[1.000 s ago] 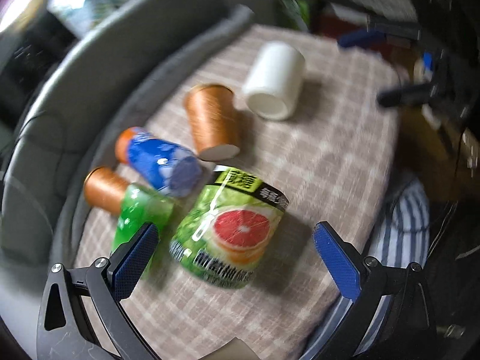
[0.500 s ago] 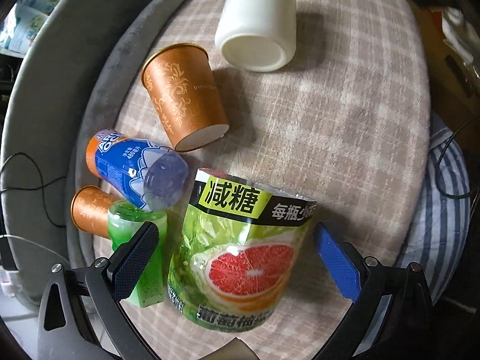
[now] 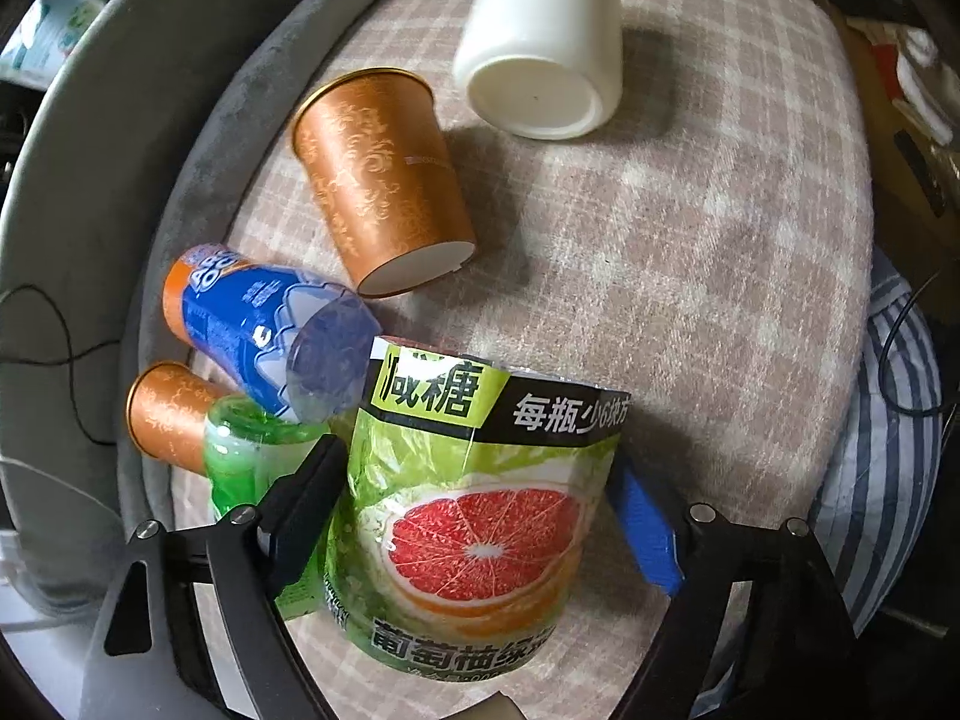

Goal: Flip cup upright
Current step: 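Rotate the grapefruit cup upright with the left gripper, open end up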

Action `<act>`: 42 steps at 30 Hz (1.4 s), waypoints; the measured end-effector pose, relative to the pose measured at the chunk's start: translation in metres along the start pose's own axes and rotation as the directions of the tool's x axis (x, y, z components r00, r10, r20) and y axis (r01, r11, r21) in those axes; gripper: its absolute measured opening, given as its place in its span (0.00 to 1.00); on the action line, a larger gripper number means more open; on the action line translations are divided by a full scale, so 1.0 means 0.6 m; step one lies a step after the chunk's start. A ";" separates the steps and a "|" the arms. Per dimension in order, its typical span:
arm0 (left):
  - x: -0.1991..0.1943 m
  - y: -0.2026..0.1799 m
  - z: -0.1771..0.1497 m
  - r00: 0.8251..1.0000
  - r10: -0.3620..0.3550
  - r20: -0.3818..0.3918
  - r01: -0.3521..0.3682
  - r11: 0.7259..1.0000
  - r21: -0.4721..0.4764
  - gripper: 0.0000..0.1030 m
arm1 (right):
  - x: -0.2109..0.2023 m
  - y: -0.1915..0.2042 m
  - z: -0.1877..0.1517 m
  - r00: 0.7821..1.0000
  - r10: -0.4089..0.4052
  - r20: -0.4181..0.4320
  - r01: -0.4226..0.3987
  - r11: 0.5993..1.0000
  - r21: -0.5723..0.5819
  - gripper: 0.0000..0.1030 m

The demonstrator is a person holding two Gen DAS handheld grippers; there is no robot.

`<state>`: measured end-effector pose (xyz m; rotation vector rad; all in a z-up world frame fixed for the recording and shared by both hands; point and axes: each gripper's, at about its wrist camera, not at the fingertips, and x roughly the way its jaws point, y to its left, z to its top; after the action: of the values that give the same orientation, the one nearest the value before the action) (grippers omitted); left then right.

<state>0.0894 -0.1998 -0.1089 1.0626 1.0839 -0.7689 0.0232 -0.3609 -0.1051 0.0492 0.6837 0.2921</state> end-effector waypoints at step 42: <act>-0.064 0.074 -0.151 0.815 0.130 0.564 0.267 0.781 -0.565 0.79 | 0.038 0.143 0.035 0.996 0.018 0.089 -0.017 1.000 -0.011 0.94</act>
<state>0.0892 -0.0995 -0.0683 0.1715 0.7493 -0.6535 0.0319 -0.2715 -0.0907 0.0576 0.5936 0.3084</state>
